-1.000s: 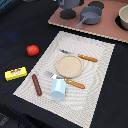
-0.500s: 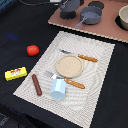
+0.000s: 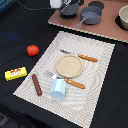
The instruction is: Interact with the objects in diverse but meaningful ways.
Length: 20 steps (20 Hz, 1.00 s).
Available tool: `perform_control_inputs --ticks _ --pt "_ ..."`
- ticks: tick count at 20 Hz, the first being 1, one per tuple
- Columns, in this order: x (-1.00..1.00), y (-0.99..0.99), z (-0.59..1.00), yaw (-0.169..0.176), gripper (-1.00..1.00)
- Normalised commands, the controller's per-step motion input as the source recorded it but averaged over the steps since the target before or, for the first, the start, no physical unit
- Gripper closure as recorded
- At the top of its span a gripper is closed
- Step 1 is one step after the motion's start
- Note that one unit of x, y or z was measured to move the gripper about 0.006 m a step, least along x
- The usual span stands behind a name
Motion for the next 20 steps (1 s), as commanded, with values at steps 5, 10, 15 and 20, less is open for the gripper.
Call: perform_control_inputs --ticks 5,10,15,20 --pt "0.04 0.21 -0.04 0.0 -1.0" --pt "0.07 0.21 0.07 0.0 -1.0" --pt "0.08 0.32 0.62 0.0 -1.0" --pt "0.04 0.47 0.99 -0.009 -1.0"
